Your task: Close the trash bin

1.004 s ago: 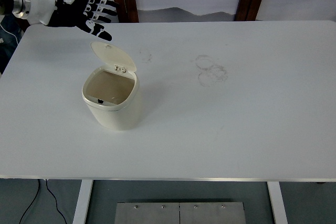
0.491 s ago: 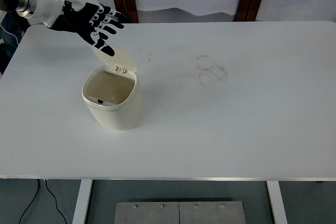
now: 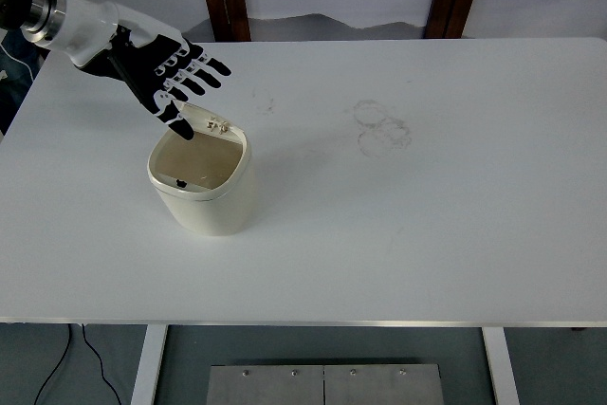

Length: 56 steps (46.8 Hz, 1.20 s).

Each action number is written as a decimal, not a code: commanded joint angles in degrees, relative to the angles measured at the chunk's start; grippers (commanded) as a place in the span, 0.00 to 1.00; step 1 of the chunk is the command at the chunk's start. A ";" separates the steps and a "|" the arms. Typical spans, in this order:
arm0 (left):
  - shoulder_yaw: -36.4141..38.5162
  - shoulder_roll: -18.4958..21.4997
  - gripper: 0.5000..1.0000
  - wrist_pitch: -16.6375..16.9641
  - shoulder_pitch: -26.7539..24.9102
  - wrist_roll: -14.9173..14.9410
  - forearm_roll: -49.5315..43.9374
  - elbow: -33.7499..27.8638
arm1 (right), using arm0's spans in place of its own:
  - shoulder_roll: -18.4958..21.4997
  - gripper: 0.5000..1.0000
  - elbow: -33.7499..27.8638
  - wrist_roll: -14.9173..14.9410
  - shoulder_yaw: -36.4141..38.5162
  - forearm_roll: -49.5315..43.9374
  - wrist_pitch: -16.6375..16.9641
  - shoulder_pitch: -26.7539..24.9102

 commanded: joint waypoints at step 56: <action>6.54 -5.66 1.00 -0.55 1.34 -0.10 0.88 -1.85 | 0.00 0.99 0.00 0.00 0.01 0.00 0.00 0.03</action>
